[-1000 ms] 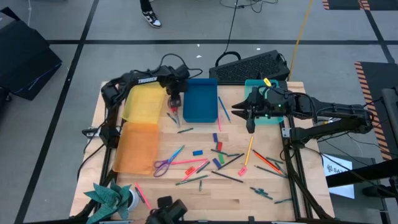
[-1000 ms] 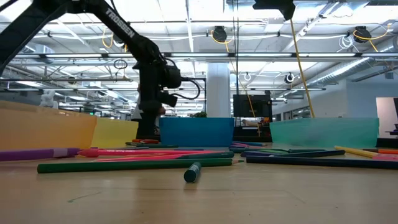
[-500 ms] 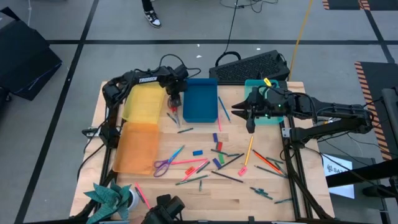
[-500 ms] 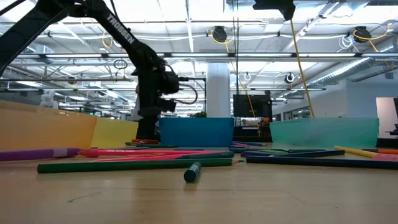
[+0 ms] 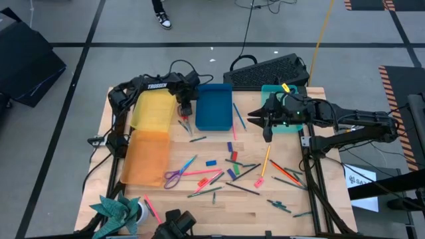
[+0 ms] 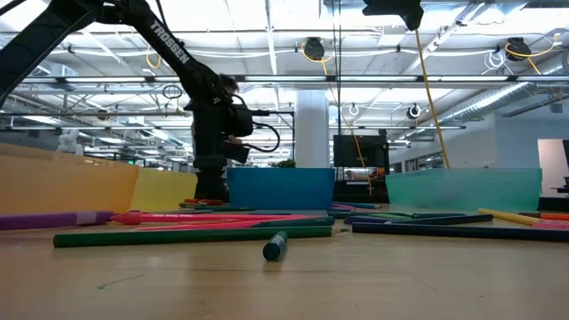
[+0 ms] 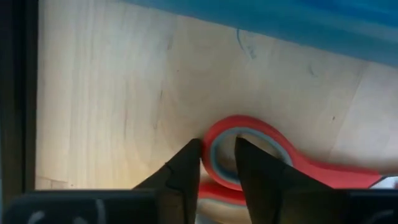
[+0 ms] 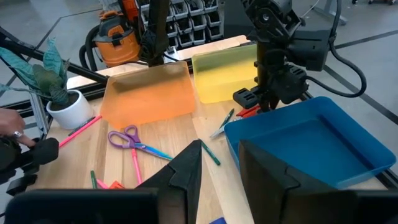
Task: Sort crayons/erasers/pens/pencils in bins
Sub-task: Put the red scissors into the light blue bin
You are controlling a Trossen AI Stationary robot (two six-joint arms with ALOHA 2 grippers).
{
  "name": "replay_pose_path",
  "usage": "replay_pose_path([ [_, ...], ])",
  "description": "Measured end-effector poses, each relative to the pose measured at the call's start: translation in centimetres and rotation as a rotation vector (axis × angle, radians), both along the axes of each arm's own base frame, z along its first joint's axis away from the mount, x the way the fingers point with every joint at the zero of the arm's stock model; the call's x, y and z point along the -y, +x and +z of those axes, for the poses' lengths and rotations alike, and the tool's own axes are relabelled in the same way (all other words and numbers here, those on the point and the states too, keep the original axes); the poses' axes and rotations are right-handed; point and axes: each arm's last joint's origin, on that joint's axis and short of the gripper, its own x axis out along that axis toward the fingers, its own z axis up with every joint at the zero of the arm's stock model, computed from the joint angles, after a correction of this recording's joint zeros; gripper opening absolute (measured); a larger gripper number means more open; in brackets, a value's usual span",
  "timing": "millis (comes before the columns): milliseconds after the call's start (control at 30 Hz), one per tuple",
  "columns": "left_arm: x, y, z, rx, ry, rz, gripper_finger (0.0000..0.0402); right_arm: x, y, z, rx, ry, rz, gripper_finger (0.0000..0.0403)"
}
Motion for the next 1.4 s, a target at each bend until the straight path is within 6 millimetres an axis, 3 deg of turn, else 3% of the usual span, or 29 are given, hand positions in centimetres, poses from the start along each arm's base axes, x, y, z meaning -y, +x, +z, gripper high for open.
replay_pose_path([
  [233,0.0,0.0,-0.1,0.0,0.0,-0.003,0.0015,0.0,0.0,0.0,0.0,0.0,0.0,0.01],
  [433,0.4,0.3,0.0,-0.03,0.021,0.002,0.0033,0.0,0.0,0.0,0.0,-0.002,0.001,0.01],
  [700,1.8,0.7,1.9,-0.032,0.059,0.023,0.0013,0.0,0.0,0.0,-0.005,-0.03,0.017,0.01],
  [900,3.5,0.3,5.2,-0.006,0.073,0.033,0.0012,0.0,0.0,0.0,-0.008,-0.048,0.025,0.01],
  [1100,6.2,-0.6,10.9,0.129,0.133,0.058,0.0018,0.0,0.0,0.1,0.005,-0.032,0.014,0.01],
  [1267,9.2,-1.5,16.4,0.341,0.215,0.083,0.0015,0.4,0.0,0.1,0.022,0.019,-0.118,0.0107],
  [1400,11.5,-1.6,20.7,0.61,0.316,0.091,0.0015,0.6,0.6,0.0,0.027,-0.019,-0.15,0.0132],
])
